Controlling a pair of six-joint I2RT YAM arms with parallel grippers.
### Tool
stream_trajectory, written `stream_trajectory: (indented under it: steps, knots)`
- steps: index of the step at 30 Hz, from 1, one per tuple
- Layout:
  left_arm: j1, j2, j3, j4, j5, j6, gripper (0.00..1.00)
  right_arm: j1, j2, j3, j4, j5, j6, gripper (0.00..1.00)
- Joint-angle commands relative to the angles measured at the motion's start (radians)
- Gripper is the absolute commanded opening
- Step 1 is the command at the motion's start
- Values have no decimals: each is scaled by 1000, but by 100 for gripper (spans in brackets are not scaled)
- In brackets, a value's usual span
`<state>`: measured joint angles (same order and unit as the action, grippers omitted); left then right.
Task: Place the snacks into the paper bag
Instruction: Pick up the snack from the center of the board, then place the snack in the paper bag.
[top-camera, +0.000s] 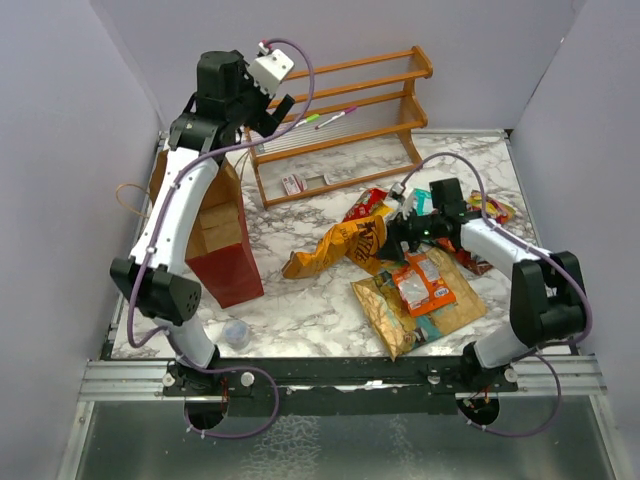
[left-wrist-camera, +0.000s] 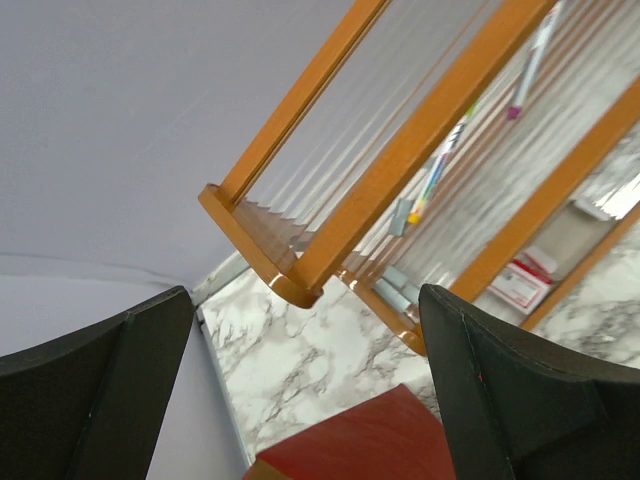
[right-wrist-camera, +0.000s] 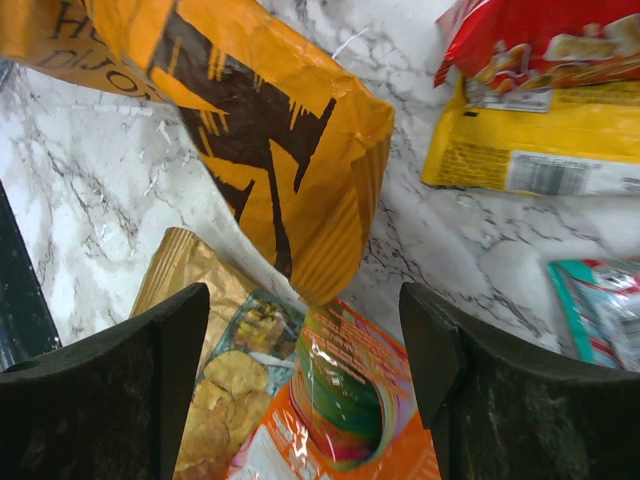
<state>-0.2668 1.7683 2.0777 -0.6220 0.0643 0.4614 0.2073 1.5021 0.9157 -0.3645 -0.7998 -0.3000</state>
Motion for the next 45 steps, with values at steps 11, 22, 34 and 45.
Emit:
stream_trajectory:
  steps: [11, 22, 34, 45]
  knots:
    - [-92, -364, -437, 125, 328, -85, 99, 27, 134, 41, 211, -148, 108, 27]
    - [-102, -398, -564, 66, 596, -40, 95, 27, -27, 156, -13, -254, -165, 1]
    - [-203, -313, -539, 47, 772, 13, 91, 28, -173, 307, -261, -327, -347, 1]
    - [-296, -209, -456, 48, 766, 141, 94, 35, -205, 379, -432, -336, -483, 1]
